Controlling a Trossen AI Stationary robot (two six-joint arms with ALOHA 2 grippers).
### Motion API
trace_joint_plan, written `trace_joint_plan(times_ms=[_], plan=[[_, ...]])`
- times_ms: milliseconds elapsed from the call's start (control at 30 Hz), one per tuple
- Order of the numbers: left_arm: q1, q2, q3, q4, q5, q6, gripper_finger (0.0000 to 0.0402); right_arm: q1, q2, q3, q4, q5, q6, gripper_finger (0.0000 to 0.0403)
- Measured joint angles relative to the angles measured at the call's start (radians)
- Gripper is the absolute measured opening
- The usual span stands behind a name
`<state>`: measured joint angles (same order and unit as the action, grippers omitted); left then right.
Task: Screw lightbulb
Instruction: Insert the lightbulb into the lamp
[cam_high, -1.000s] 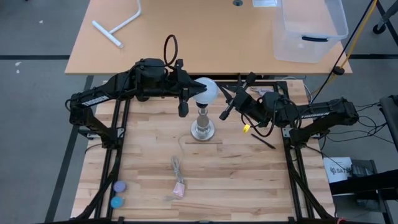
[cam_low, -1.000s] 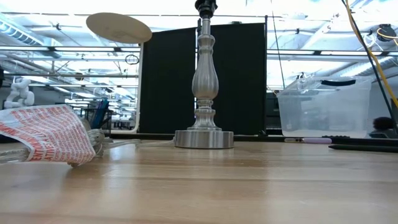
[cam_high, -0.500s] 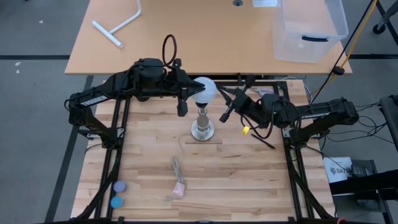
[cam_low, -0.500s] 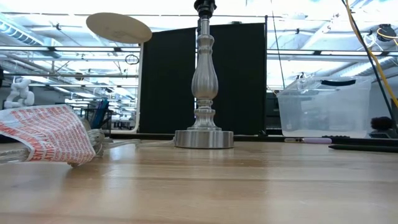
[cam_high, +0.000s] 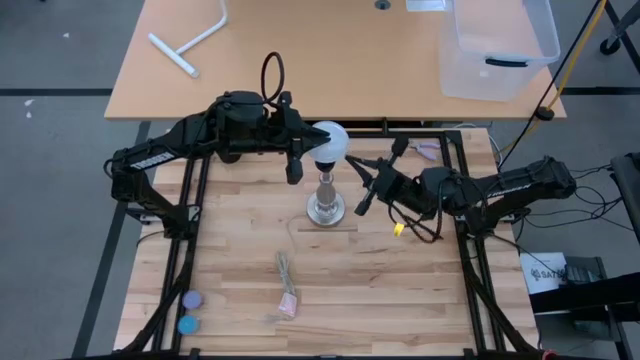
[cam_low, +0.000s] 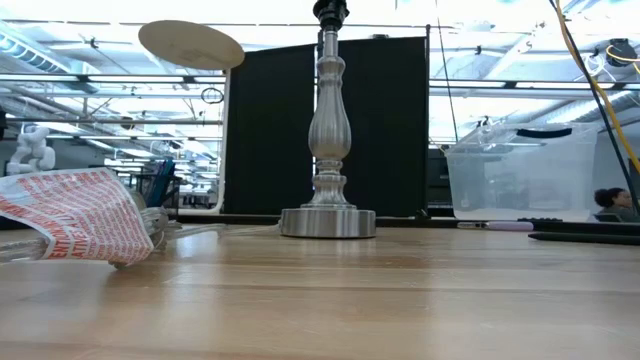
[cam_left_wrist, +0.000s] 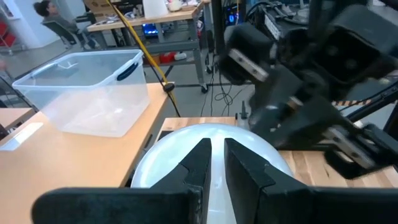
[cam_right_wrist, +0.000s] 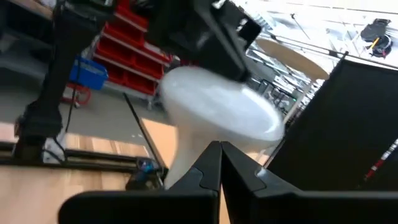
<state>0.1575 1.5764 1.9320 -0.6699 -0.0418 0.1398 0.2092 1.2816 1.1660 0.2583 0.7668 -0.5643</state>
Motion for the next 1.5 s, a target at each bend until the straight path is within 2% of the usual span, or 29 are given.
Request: trace_joint_plan(times_ms=[100,233,333,433,600,733,867,1033,1333,1500], plan=[[0.000,0.000,0.000,-0.001,0.000,0.000,0.0051,0.041,0.000,0.000,-0.062,0.070,0.043,0.0000],[0.000,0.000,0.000,-0.001,0.000,-0.004,0.0051,0.087,0.000,0.000,-0.168,0.083,0.166,0.0001],[0.000,0.000,0.000,-0.001,0.000,-0.005,0.0051,0.098,0.010,0.000,-0.209,0.084,0.268,0.0020],[0.000,0.000,0.000,0.001,0.000,-0.005,0.0051,0.096,0.037,0.000,-0.228,0.087,0.350,0.0063],[0.000,0.001,-0.001,0.011,0.000,-0.008,0.0051,0.061,0.108,0.000,-0.188,0.089,0.442,0.0169],[-0.001,0.001,-0.001,0.012,0.002,-0.019,0.0051,0.018,0.161,0.000,-0.072,0.094,0.448,0.0247],[-0.001,0.001,-0.001,0.013,0.003,-0.023,0.0051,-0.012,0.209,0.001,0.082,0.094,0.396,0.0291],[-0.004,0.001,-0.001,0.012,0.000,-0.023,0.0051,-0.045,0.239,0.001,0.165,0.111,0.376,0.0303],[-0.007,0.002,-0.001,0.013,0.011,-0.028,0.0051,-0.042,0.233,0.001,0.200,0.194,0.334,0.0300],[-0.008,0.002,-0.001,0.014,0.009,-0.027,0.0051,-0.057,0.233,0.001,0.259,0.149,0.288,0.0300]])
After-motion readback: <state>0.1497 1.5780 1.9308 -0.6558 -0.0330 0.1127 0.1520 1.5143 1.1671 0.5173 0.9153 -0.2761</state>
